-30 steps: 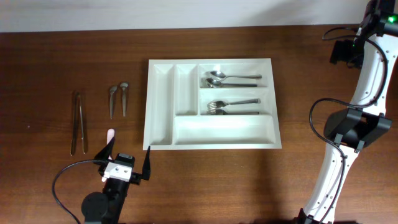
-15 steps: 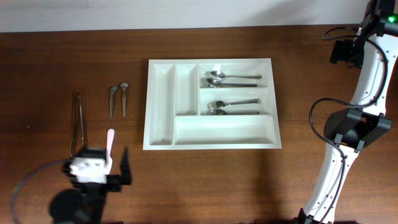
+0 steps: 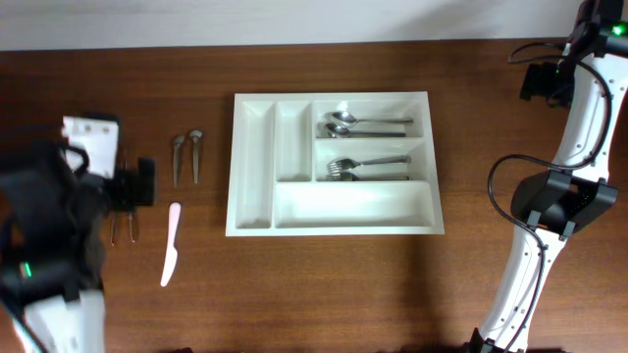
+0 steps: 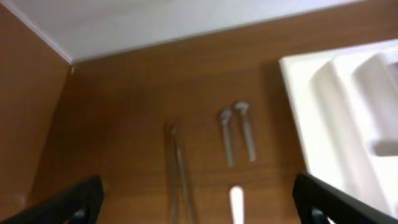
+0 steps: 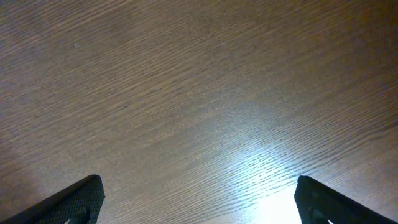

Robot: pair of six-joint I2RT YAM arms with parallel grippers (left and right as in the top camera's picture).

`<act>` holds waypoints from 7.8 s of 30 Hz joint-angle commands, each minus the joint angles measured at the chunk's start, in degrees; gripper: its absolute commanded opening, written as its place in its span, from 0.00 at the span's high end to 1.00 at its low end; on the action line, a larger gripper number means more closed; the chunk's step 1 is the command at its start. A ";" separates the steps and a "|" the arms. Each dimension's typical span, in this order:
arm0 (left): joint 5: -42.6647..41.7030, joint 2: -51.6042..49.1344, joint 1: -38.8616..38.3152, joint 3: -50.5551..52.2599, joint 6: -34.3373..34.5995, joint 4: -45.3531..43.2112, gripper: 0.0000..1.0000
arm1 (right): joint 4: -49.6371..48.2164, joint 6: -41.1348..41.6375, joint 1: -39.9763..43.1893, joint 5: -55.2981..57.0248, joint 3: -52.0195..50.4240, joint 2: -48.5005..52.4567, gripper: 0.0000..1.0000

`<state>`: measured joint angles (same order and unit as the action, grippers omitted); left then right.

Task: Pack container
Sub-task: 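Move the left gripper up and over the left-hand utensils, then lower the left gripper and grasp the metal tweezers, then lift the tweezers and carry them over the tray's lower compartment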

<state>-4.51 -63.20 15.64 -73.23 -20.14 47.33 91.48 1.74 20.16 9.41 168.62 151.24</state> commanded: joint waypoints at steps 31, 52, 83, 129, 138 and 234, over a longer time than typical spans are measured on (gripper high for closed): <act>1.29 -54.80 12.24 -22.82 4.52 12.68 0.01 | -0.02 0.70 0.02 0.09 0.02 0.39 0.01; 6.01 -59.39 9.27 -22.82 10.27 11.23 0.01 | -0.02 0.68 0.02 0.09 0.02 0.39 0.01; 4.92 -62.53 9.64 -22.82 4.98 10.19 0.01 | 0.00 0.70 0.02 0.09 0.02 0.39 0.01; 5.99 -67.19 9.64 -22.82 3.56 11.65 0.01 | -0.02 0.68 0.02 0.09 0.02 0.39 0.02; 5.84 -67.19 9.64 -22.82 3.56 11.39 0.20 | -0.02 0.70 0.02 0.09 0.02 0.39 0.01; -5.77 -68.17 -54.16 -39.12 -29.64 28.06 0.89 | -0.02 0.68 0.02 0.09 0.02 0.39 0.01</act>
<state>-10.07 -130.80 -38.30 -113.65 -48.69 76.01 91.48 1.72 20.16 9.41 168.62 151.24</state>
